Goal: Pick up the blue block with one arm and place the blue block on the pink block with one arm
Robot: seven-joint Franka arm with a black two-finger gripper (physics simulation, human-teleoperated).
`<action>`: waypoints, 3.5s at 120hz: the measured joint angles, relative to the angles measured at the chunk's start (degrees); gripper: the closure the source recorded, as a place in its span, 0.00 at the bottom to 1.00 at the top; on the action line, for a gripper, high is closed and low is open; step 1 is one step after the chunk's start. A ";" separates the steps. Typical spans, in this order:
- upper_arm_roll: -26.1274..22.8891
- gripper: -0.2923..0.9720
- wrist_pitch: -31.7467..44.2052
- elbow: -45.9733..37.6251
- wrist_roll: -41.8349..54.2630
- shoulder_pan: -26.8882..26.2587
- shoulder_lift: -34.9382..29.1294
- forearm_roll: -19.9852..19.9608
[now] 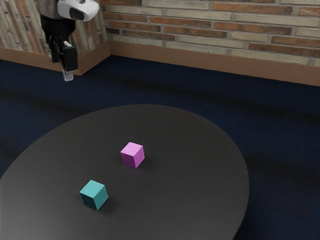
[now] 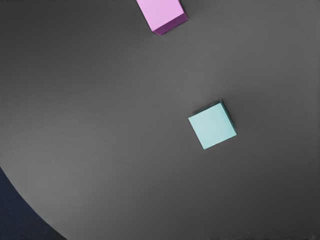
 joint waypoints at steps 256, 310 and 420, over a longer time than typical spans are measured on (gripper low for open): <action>-2.64 0.23 42.33 -54.39 -14.46 12.00 -1.94 -9.04; -5.12 0.23 53.58 -53.84 -18.09 12.03 8.70 -8.82; -5.30 0.51 55.47 -44.85 -23.04 12.11 12.14 -7.55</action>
